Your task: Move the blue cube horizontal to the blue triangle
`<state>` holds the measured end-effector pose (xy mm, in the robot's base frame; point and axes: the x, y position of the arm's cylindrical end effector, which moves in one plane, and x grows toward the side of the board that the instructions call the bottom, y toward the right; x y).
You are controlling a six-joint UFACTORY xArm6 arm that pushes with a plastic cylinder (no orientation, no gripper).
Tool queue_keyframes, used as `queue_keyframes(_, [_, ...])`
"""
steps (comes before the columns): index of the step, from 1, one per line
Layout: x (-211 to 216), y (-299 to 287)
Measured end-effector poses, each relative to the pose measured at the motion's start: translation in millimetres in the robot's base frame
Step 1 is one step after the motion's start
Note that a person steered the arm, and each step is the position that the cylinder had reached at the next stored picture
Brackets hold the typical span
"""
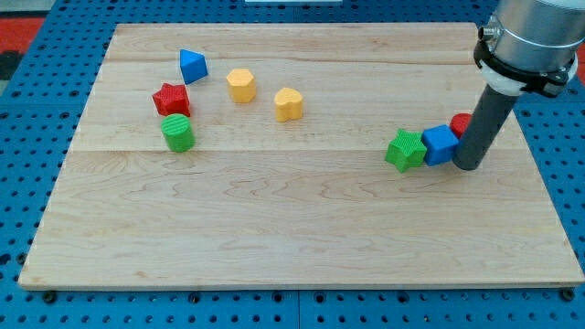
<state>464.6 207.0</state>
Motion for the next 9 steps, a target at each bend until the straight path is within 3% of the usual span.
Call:
queue_keyframes(2, [-30,-19])
queue_keyframes(3, [-44,-77])
queue_keyframes(7, [-79,-93])
queue_keyframes(9, [-123,-92])
